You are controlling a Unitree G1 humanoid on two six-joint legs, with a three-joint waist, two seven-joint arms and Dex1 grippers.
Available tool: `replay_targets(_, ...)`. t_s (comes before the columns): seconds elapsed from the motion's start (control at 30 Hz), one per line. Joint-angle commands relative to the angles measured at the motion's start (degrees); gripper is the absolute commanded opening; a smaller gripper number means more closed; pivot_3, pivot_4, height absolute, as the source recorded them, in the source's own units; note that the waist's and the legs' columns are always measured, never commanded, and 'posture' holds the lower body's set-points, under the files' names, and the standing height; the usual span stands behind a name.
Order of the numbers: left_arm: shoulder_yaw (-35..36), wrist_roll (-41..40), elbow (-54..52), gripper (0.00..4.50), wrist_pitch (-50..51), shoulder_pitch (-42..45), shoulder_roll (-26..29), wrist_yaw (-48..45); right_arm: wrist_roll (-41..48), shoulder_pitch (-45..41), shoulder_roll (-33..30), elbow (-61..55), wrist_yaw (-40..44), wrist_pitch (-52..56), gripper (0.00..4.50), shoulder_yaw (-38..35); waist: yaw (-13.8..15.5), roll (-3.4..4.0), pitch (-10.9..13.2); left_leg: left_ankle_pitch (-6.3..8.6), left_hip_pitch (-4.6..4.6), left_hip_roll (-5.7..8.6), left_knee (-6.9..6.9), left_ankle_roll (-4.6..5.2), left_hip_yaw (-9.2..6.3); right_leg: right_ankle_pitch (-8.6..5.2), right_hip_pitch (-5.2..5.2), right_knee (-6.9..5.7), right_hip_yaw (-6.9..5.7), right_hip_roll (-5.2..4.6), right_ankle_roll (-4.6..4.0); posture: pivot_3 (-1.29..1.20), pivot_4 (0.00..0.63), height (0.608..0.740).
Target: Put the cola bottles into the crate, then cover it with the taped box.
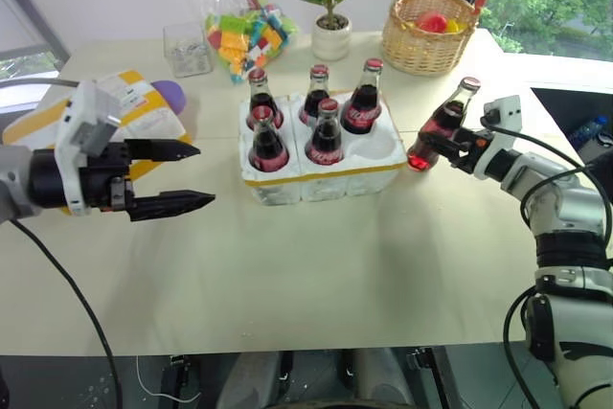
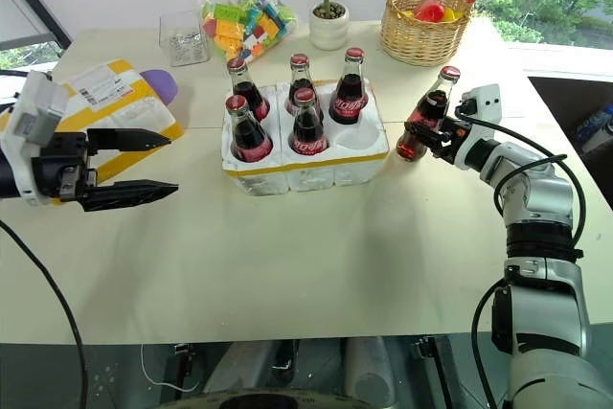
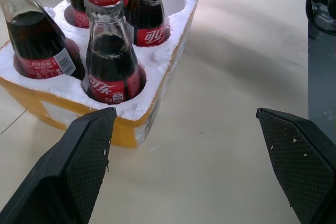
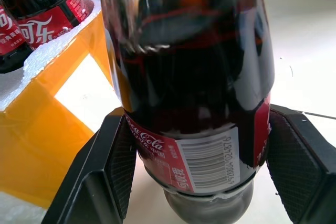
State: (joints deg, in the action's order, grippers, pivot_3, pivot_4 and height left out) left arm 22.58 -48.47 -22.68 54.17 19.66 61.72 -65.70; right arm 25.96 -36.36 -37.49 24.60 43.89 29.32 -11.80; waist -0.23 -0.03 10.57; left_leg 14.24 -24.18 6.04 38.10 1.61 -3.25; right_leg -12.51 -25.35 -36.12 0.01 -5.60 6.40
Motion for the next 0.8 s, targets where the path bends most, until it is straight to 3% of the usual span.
replay_targets(0.03,0.1,-0.7,-0.8,4.5,-1.5,-0.3,0.2,0.2,3.1,1.3,-2.5,-9.2,1.3,1.3,2.82,-4.0,-0.1,0.02,0.0,0.0,0.0,0.0,-0.01,0.0,0.0,0.0,0.0,-0.01,0.0,0.0,0.0,0.0,0.15,0.732)
replay_targets(0.2,-0.4,-1.2,-0.7,4.5,-2.1,-0.7,0.4,0.3,9.7,1.0,-4.5,-21.8,0.9,8.1,2.82,-7.8,-0.4,0.16,0.1,0.01,-0.03,0.0,-0.02,0.02,0.01,0.0,-0.06,0.0,0.02,-0.01,0.0,0.0,0.15,0.732)
replay_targets(0.4,-0.7,-1.7,-0.7,4.5,-2.5,-1.0,0.2,0.6,21.9,-5.4,-3.1,-32.5,-2.3,18.4,2.82,-10.5,-0.6,0.18,0.1,0.04,-0.03,-0.04,-0.09,0.06,0.02,-0.01,-0.09,0.0,0.02,0.01,-0.02,0.0,0.15,0.732)
replay_targets(0.8,0.6,-3.0,-1.2,4.5,-2.3,-1.3,0.5,2.1,14.9,-4.7,-0.2,-29.4,-0.7,15.0,2.82,0.9,-0.2,0.08,0.0,0.02,-0.08,0.03,-0.03,0.04,-0.01,-0.01,-0.08,0.02,0.01,-0.05,-0.02,0.0,0.15,0.732)
